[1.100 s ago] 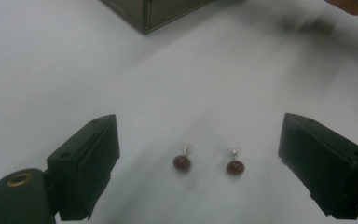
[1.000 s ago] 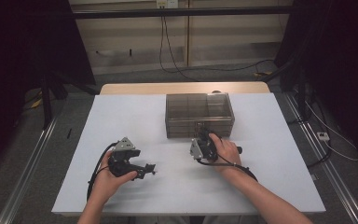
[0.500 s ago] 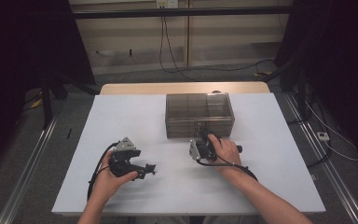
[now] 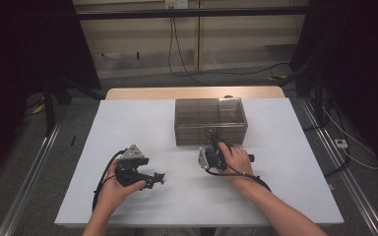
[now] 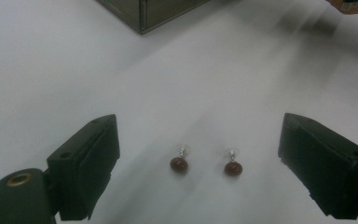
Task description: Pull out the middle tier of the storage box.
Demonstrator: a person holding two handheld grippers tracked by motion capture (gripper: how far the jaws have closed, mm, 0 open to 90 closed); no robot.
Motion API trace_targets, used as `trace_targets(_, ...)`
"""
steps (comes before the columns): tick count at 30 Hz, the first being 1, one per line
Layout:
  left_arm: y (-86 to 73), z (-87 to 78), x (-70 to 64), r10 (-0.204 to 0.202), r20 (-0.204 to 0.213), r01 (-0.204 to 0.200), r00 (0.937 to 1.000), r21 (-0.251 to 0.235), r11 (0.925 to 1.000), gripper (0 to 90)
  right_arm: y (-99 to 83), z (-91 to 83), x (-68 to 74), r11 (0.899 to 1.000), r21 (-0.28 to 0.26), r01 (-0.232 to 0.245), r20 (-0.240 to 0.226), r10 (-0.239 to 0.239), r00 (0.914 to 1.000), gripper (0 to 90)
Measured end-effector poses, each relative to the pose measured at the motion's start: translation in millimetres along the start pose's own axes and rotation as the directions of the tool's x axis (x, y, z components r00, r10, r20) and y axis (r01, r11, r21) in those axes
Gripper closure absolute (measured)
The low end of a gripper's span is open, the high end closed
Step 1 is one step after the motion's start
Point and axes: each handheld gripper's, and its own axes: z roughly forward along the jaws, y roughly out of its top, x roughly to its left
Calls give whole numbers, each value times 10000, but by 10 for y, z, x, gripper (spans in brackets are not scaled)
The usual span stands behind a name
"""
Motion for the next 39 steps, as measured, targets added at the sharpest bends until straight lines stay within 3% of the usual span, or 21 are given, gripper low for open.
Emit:
trace_targets(4, 4, 13, -6, 102, 50, -103, 9999, 205, 9997, 128, -6, -14, -28, 9998, -111, -173, 4, 173, 9999, 809)
trace_targets(18, 1, 13, -17, 79, -77, -79, 9999, 52, 10000, 128, -9, -55, -13, 9997, -122, -188, 30, 188, 9998, 811)
trace_targets(39, 16, 10, -24, 171, -73, -170, 9998, 133, 9998, 128, -30, -289, 84, 9991, -327, -265, 156, 271, 9995, 810)
